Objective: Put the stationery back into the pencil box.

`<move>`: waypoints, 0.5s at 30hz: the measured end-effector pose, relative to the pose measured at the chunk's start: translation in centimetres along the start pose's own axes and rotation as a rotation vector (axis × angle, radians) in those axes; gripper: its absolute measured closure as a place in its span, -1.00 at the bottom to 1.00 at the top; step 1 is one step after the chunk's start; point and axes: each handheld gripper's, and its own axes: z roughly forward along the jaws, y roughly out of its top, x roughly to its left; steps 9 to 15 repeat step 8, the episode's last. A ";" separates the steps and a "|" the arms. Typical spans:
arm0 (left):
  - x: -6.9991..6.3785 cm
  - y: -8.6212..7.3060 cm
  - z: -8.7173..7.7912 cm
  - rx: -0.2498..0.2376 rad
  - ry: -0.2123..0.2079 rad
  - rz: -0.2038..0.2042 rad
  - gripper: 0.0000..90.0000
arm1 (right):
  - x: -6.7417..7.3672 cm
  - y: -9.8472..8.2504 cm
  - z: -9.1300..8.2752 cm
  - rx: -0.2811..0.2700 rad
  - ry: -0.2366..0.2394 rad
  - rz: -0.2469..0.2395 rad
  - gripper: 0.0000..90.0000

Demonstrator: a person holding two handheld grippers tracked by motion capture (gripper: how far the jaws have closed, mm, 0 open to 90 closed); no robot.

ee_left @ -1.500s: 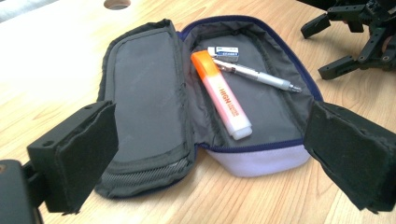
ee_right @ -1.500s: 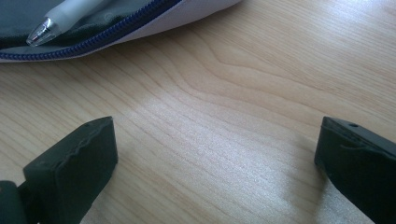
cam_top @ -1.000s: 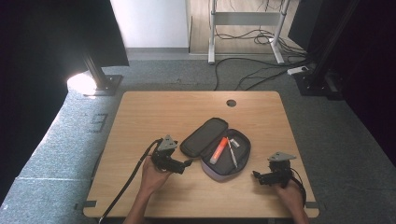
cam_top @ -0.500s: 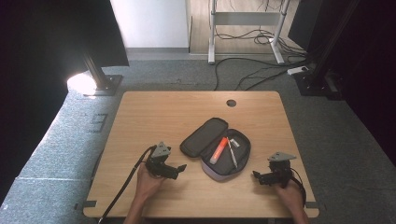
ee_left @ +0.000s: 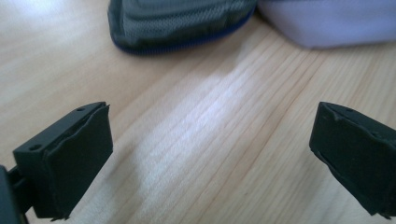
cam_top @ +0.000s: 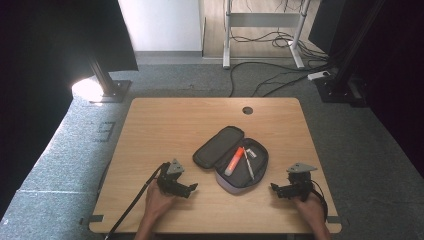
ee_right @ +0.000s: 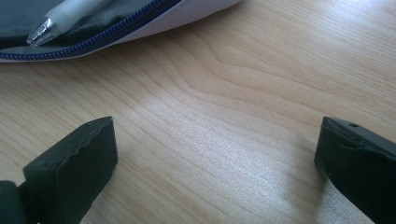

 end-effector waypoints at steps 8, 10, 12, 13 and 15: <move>0.0 0.0 0.4 0.063 0.015 -0.001 -1.00 | 0.0 0.0 0.0 0.000 0.000 -0.001 -1.00; 0.0 0.0 0.4 0.063 0.015 -0.001 -1.00 | 0.0 0.0 0.0 0.000 0.000 -0.001 -1.00; 0.0 0.0 0.4 0.063 0.015 -0.001 -1.00 | 0.0 0.0 0.0 0.000 0.000 -0.001 -1.00; 0.0 0.0 0.4 0.063 0.015 -0.001 -1.00 | 0.0 0.0 0.0 0.000 0.000 -0.001 -1.00; 0.0 0.0 0.4 0.063 0.015 -0.001 -1.00 | 0.0 0.0 0.0 0.000 0.000 -0.001 -1.00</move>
